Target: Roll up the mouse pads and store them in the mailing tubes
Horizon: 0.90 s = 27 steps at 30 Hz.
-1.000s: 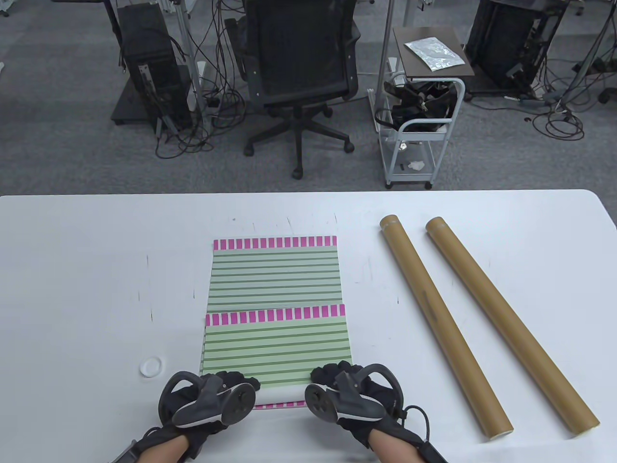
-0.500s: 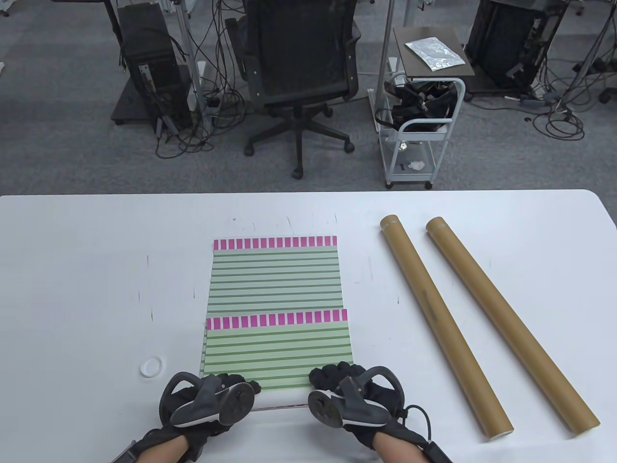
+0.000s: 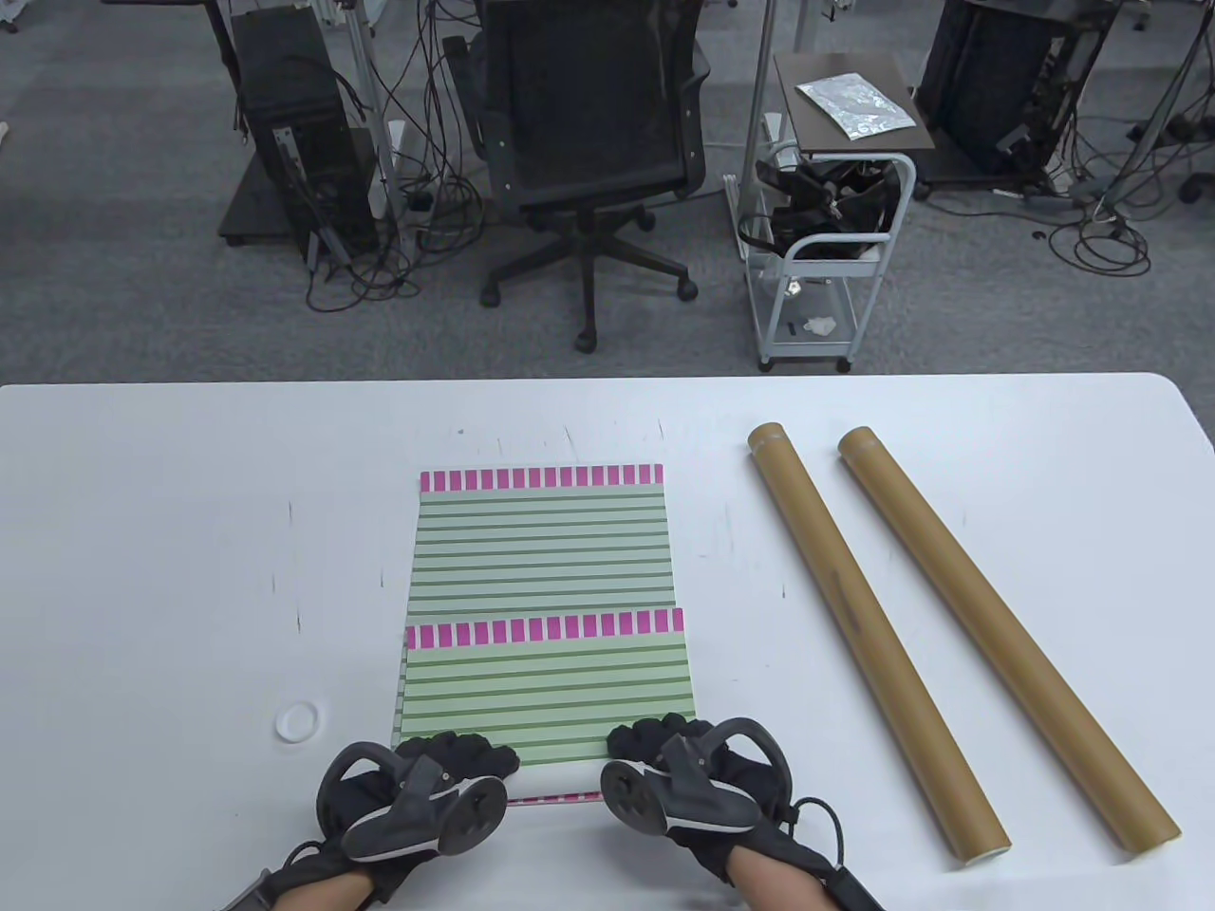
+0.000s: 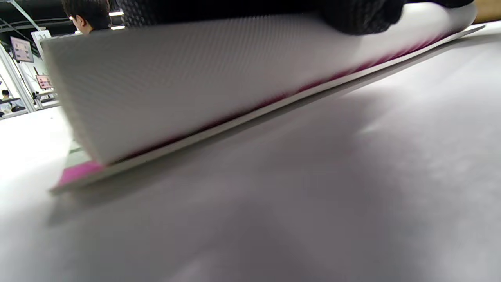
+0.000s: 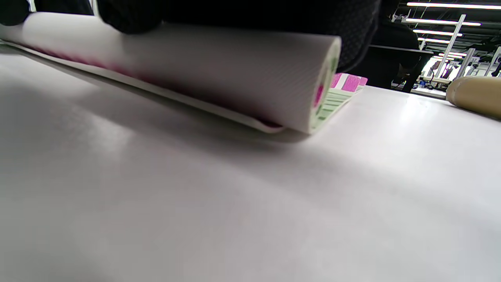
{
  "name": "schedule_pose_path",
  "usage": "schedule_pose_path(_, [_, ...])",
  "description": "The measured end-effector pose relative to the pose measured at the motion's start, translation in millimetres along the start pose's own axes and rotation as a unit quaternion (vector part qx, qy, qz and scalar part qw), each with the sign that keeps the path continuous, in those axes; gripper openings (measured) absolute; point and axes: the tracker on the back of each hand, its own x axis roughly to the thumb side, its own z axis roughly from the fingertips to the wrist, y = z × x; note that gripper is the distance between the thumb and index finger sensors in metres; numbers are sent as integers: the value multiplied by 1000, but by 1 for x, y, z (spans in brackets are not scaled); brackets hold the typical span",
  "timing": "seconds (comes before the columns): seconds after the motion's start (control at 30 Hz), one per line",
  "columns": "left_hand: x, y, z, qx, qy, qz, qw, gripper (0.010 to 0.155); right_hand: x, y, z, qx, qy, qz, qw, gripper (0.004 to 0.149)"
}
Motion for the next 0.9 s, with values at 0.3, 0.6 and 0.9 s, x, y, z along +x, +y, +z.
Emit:
schedule_pose_path(0.3, [-1,0,-3,-12,7,-3,1000,52,-2,-2,0,-4,1,7,1000,52])
schedule_pose_path(0.6, [-5,2,-2,4,16,1,1000,53,-1,-2,0,4,5,10,1000,51])
schedule_pose_path(0.9, [-5,2,-5,-7,25,9,1000,51,4,-8,0,-15,0,55,998,52])
